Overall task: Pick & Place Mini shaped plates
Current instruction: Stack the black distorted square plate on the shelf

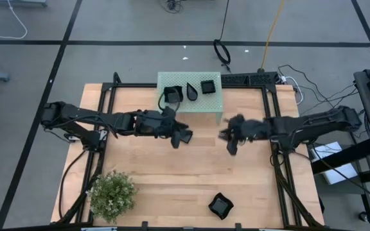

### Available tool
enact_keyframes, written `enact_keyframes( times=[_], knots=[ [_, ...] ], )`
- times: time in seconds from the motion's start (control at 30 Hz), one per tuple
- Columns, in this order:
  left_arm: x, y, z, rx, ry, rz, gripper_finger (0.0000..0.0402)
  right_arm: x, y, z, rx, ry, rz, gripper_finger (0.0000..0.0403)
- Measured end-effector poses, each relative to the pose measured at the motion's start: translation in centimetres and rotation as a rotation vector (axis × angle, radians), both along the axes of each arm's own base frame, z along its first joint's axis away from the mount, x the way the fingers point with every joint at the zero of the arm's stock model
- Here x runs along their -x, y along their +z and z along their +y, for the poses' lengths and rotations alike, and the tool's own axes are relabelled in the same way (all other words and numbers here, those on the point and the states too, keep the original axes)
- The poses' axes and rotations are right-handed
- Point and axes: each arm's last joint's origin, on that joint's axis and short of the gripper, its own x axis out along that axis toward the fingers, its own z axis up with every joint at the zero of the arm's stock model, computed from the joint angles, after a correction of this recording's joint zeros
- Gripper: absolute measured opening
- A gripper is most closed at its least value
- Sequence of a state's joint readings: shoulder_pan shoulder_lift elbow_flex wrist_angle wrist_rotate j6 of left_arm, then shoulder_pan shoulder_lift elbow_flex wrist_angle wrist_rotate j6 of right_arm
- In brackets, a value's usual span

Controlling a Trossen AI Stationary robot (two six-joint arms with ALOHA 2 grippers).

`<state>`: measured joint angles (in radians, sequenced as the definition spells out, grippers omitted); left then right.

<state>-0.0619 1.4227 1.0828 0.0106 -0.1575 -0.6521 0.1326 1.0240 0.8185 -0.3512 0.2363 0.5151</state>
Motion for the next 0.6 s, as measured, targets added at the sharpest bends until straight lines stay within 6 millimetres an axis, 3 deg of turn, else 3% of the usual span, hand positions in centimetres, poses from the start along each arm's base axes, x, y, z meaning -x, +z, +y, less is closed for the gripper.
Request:
enact_keyframes(
  times=[0.1, 0.23, 0.37, 0.6],
  knots=[
    [0.1, -0.3, -0.8, 0.037, -0.116, 0.034, 0.0184, -0.4, -1.8, 2.4, -0.225, 0.057, 0.13, 0.0089],
    [0.4, -0.9, -1.8, 0.053, -0.225, 0.099, 0.0184, -0.7, -4.0, 7.3, -0.43, 0.176, 0.281, 0.0089],
    [0.8, -1.4, -2.7, 0.018, -0.281, 0.16, 0.0184, -0.7, -5.5, 11.2, -0.455, 0.257, 0.314, 0.0097],
    [1.2, -1.9, -3.6, -0.01, -0.321, 0.213, 0.0184, -1.2, -8.5, 14.6, -0.4, 0.258, 0.319, 0.015]
  ],
)
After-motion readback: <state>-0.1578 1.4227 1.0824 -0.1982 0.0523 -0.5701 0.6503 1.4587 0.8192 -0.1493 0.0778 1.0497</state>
